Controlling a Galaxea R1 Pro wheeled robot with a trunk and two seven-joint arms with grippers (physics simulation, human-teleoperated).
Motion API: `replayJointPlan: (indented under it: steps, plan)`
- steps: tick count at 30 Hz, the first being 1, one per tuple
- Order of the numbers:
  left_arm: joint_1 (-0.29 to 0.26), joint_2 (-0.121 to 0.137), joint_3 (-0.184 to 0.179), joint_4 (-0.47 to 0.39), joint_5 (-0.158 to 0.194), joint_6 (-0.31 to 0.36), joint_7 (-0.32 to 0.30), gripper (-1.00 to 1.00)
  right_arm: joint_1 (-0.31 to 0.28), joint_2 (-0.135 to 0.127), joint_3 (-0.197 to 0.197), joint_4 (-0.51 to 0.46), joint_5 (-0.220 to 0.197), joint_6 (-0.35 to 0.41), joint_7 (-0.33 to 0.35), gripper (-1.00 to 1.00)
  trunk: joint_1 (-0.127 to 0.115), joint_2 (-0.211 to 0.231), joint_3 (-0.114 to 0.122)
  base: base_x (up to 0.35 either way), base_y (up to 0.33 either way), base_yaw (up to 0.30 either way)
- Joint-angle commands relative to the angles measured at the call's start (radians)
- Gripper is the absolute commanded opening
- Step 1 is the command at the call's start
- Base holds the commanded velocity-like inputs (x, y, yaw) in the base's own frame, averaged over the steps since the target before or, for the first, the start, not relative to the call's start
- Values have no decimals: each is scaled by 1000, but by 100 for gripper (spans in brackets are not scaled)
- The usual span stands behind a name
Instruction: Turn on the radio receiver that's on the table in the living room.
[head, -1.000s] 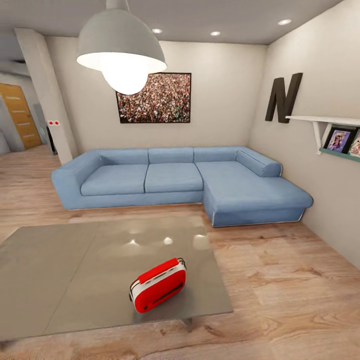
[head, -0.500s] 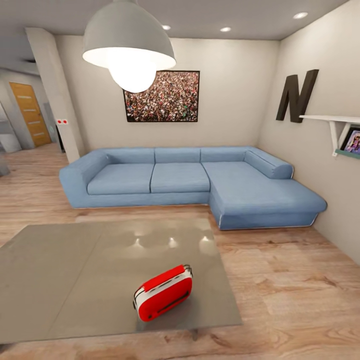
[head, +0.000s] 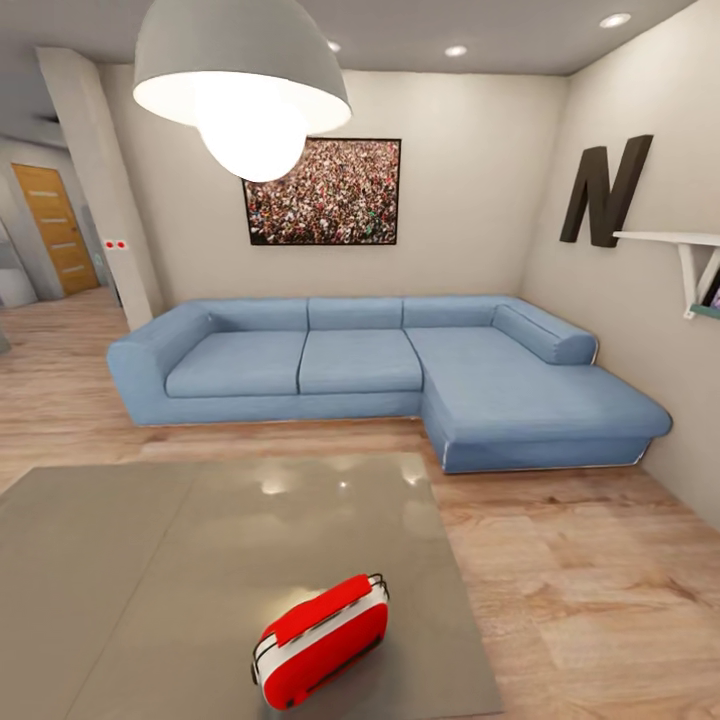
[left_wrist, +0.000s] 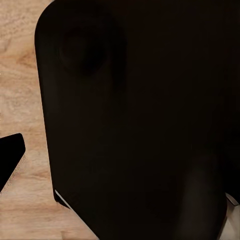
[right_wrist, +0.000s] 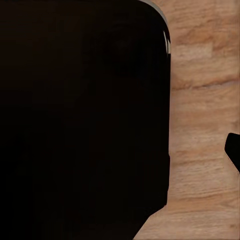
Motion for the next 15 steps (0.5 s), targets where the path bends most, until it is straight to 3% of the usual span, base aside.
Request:
replayJointPlan:
  steps: [1, 15]
  plan:
    - [0, 0, 0, 0, 0, 0, 0, 100, 0, 0, 0, 0, 0, 0, 0, 100, 0, 0, 0, 144, 0, 0]
    - [0, 0, 0, 0, 0, 0, 0, 100, 0, 1, 0, 0, 0, 0, -1, 100, 0, 0, 0, 29, 0, 12]
